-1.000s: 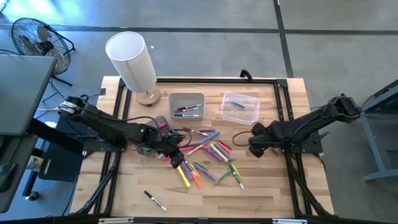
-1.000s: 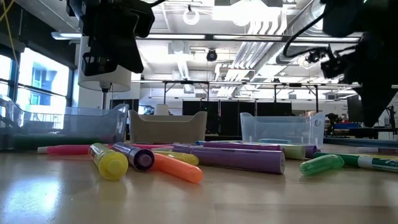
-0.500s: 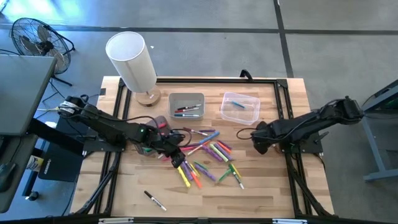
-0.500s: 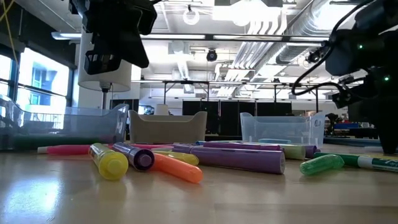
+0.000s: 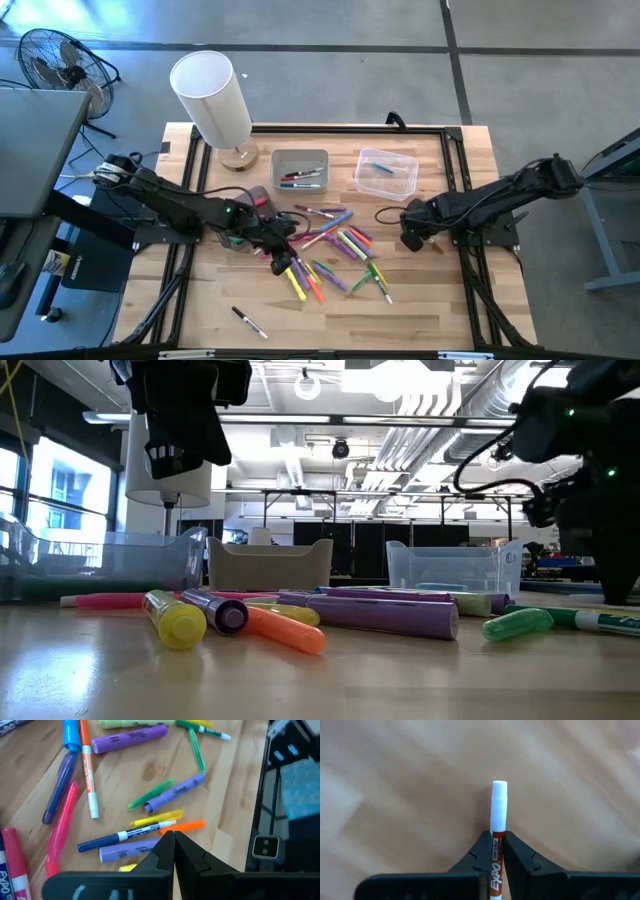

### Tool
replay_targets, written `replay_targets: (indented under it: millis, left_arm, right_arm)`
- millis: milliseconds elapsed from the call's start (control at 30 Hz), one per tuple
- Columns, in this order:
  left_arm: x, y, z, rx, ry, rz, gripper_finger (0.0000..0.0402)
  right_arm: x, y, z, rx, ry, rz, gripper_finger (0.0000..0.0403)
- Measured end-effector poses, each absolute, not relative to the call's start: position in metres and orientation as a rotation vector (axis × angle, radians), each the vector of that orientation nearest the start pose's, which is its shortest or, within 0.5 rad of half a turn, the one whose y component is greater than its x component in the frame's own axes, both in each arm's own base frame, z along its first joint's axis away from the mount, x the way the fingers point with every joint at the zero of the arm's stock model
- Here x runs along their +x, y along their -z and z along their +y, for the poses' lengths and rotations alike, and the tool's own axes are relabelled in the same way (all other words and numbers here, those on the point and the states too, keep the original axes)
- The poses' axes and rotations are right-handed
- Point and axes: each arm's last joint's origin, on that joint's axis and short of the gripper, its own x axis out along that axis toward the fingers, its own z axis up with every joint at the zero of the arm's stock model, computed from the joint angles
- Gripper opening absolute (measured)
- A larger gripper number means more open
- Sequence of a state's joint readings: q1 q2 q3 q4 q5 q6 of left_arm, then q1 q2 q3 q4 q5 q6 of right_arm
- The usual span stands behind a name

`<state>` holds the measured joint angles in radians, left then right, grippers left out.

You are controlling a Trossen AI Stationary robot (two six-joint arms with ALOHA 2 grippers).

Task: Pick & Place Markers
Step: Put the brown marker pen into the white bin

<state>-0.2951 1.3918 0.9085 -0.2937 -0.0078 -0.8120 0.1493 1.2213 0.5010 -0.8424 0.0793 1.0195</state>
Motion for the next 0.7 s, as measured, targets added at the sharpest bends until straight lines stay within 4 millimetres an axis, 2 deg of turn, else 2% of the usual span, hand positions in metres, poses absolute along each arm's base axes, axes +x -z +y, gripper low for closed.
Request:
replay_targets:
  millis: [233, 400, 567, 700]
  left_arm:
    - [0.274, -0.235, -0.083, -0.659, -0.058, 0.832, 0.0001]
    - [0.266, -0.241, -0.080, -0.583, -0.042, 0.841, 0.0001]
    - [0.250, -0.247, -0.070, -0.455, -0.093, 0.834, 0.0000]
    - [0.233, -0.242, -0.055, -0.438, -0.094, 0.831, 0.0000]
  right_arm:
    - [0.164, -0.159, 0.041, 0.598, 0.640, 1.357, 0.0015]
    - [0.185, -0.194, 0.058, 0.572, 0.564, 1.203, 0.0012]
    - [0.213, -0.238, 0.063, 0.556, 0.539, 1.023, 0.0012]
    - [0.250, -0.267, 0.055, 0.479, 0.533, 0.952, 0.0012]
